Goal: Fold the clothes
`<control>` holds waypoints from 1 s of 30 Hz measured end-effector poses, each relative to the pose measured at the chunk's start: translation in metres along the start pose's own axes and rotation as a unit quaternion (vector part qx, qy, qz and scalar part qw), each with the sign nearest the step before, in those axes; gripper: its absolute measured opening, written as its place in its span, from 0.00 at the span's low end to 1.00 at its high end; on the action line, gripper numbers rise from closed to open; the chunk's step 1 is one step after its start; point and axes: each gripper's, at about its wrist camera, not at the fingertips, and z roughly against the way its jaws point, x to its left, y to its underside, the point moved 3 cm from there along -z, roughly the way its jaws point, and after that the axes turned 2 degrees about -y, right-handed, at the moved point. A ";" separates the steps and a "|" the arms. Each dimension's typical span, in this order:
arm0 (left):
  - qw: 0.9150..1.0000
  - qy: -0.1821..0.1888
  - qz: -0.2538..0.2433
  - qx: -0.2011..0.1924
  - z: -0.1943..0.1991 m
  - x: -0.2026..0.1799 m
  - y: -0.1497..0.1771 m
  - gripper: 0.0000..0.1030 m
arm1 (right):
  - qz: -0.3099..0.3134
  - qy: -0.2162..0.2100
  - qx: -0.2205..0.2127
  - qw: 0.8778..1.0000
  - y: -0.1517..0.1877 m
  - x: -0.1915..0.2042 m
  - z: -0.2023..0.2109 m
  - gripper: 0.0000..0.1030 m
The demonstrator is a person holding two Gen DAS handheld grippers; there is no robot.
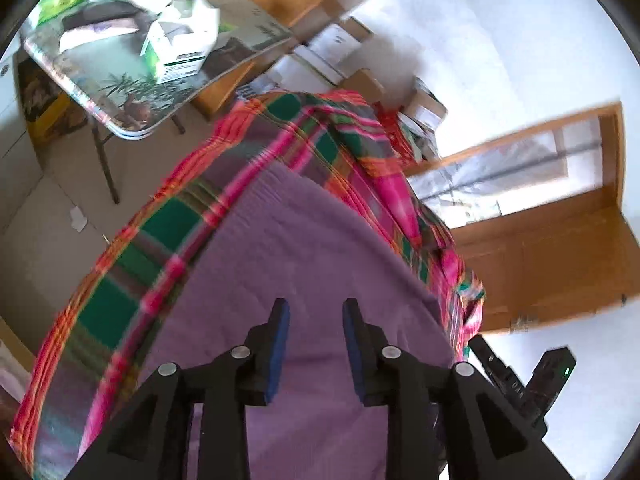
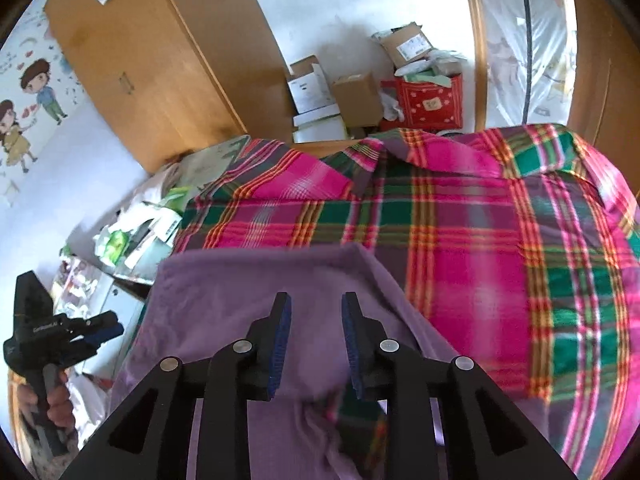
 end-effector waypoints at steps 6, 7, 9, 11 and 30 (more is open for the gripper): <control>0.996 0.019 -0.083 0.039 -0.006 -0.034 0.054 0.29 | 0.004 0.025 -0.027 0.999 0.047 -0.032 0.052 0.26; 0.994 0.020 -0.102 0.044 -0.008 -0.041 0.064 0.29 | 0.001 0.031 -0.035 0.999 0.054 -0.039 0.060 0.26; 0.988 0.021 -0.140 0.054 -0.012 -0.055 0.085 0.29 | -0.013 0.043 -0.049 0.998 0.070 -0.053 0.076 0.26; 0.981 0.028 -0.178 0.073 -0.019 -0.071 0.110 0.29 | -0.029 0.055 -0.064 0.996 0.087 -0.067 0.092 0.26; 0.925 0.067 -0.298 0.224 -0.079 -0.145 0.248 0.33 | -0.092 0.072 -0.132 0.984 0.216 -0.127 0.208 0.26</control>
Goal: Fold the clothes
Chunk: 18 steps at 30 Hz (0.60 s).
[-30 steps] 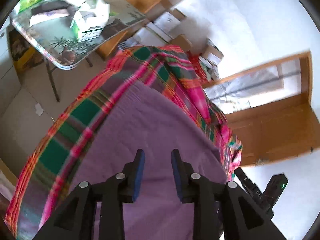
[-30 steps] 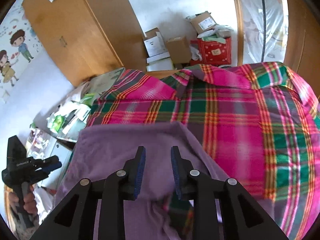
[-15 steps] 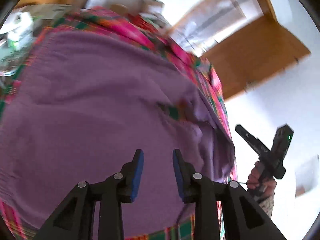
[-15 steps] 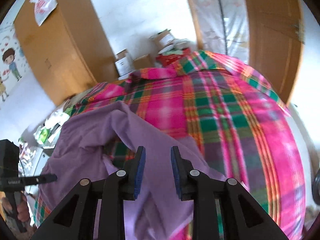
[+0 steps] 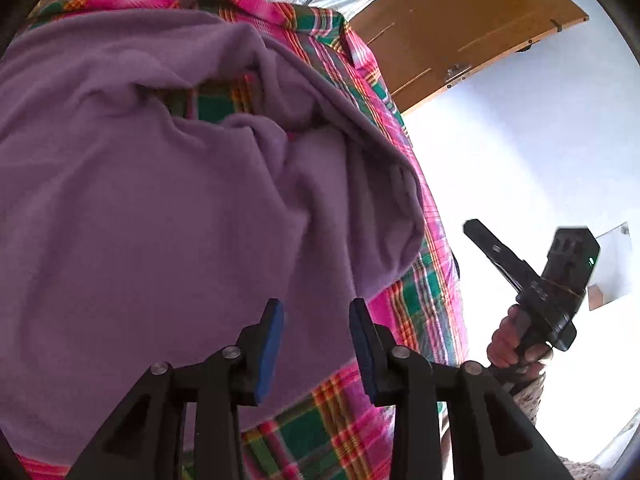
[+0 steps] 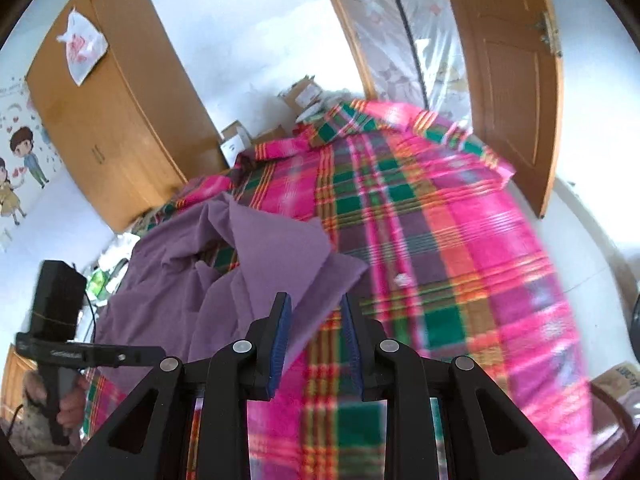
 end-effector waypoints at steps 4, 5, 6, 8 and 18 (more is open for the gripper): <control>1.000 -0.009 -0.009 0.009 -0.007 -0.010 0.007 0.34 | 0.029 0.032 -0.001 0.999 0.004 -0.008 0.028 0.28; 1.000 -0.011 -0.011 0.012 -0.009 -0.013 0.009 0.34 | 0.038 0.043 0.001 0.998 0.006 -0.010 0.034 0.29; 1.000 -0.015 -0.013 0.014 -0.011 -0.017 0.012 0.35 | 0.040 0.043 0.005 0.998 0.009 -0.010 0.034 0.29; 0.999 -0.022 -0.018 0.016 -0.013 -0.021 0.015 0.35 | 0.034 0.027 0.016 0.999 0.017 -0.010 0.026 0.29; 0.997 -0.063 0.010 0.048 -0.037 -0.021 0.026 0.36 | -0.002 -0.059 0.072 0.996 0.052 0.014 -0.047 0.29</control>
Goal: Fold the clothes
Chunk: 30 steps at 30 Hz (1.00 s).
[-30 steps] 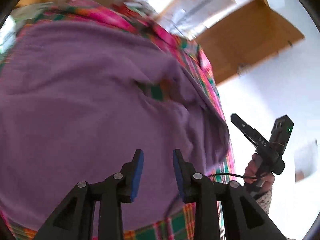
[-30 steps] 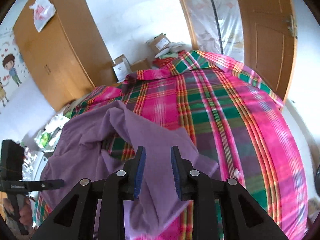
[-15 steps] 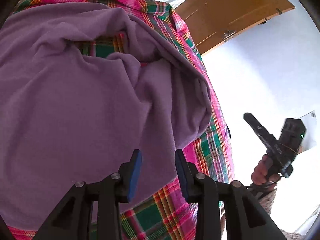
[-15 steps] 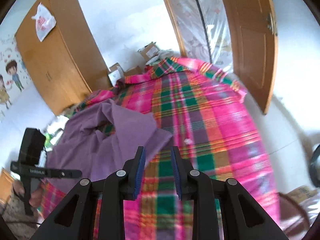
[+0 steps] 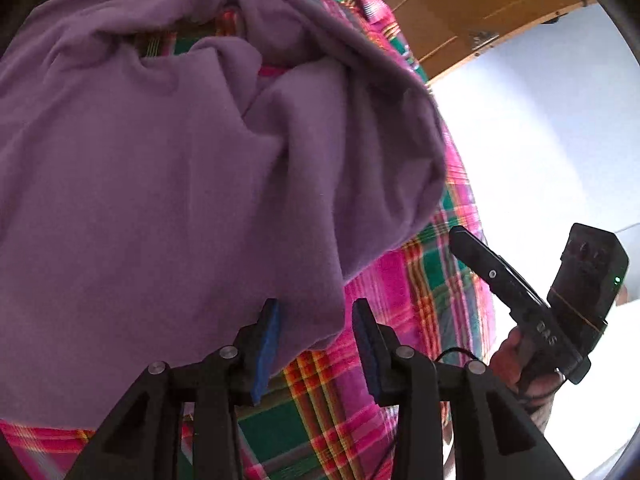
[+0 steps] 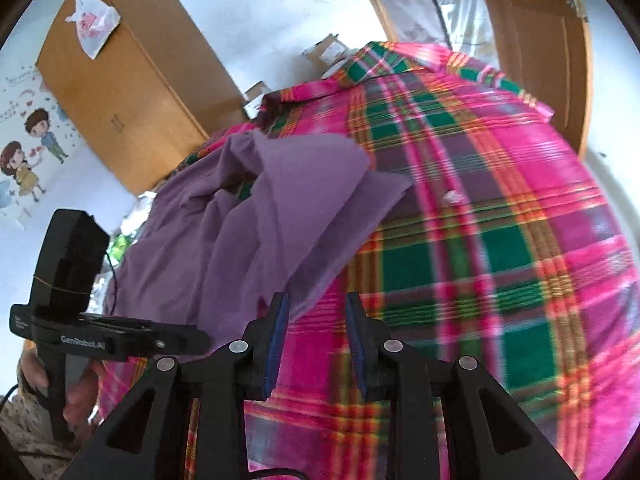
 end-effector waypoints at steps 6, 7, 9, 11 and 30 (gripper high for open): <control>0.999 0.020 0.041 -0.003 0.002 0.013 -0.001 0.30 | 0.021 -0.002 -0.003 1.000 -0.004 0.012 -0.022 0.29; 0.999 0.018 0.043 -0.005 0.002 0.014 -0.001 0.24 | 0.027 -0.002 -0.001 1.000 -0.006 0.014 -0.026 0.29; 0.999 0.016 0.049 -0.008 0.003 0.017 -0.001 0.21 | 0.035 -0.003 0.002 0.999 -0.008 0.017 -0.033 0.29; 0.998 0.019 0.055 -0.009 0.004 0.019 0.000 0.20 | 0.037 -0.005 0.003 0.999 -0.009 0.018 -0.037 0.29; 0.996 0.011 0.078 -0.047 0.011 0.028 0.002 0.05 | 0.020 -0.010 -0.003 1.000 -0.006 0.012 -0.044 0.34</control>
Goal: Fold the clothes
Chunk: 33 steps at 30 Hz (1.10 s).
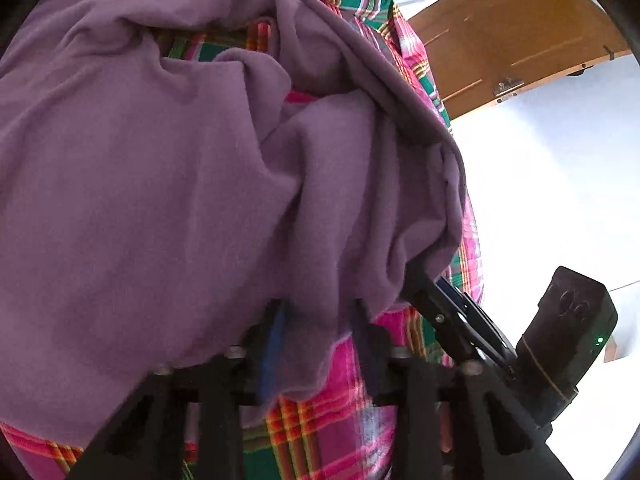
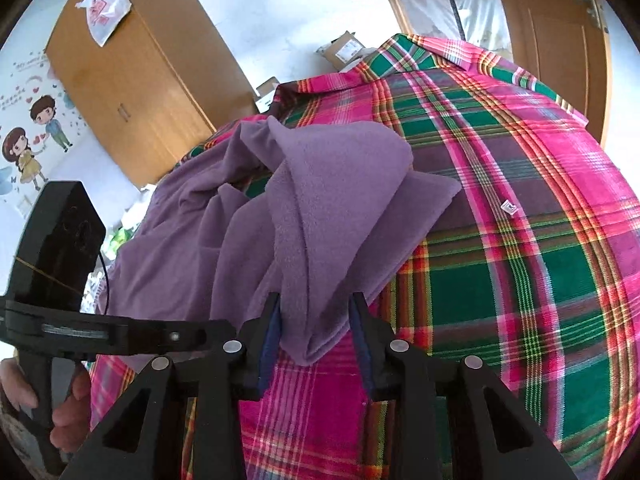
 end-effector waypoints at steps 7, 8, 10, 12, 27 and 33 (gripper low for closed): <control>1.000 0.019 0.007 -0.017 0.017 0.017 0.004 0.05 | 0.003 -0.006 -0.004 1.000 -0.001 0.000 0.000 0.27; 1.000 0.022 0.009 -0.020 0.021 0.018 0.005 0.05 | 0.004 -0.006 -0.004 1.000 -0.001 0.000 0.000 0.24; 0.999 0.028 0.011 -0.033 0.033 0.022 0.005 0.05 | 0.007 0.000 -0.008 1.000 -0.002 0.000 0.002 0.13; 0.998 0.035 0.015 -0.048 0.045 0.027 0.004 0.05 | 0.012 0.014 -0.018 1.000 -0.003 0.001 0.006 0.08; 0.988 0.058 0.046 -0.136 0.112 0.049 0.000 0.05 | 0.051 0.070 -0.139 0.986 -0.030 0.017 0.088 0.05; 0.986 0.045 0.079 -0.142 0.108 0.070 -0.003 0.05 | 0.053 0.106 -0.154 0.981 -0.024 0.003 0.111 0.04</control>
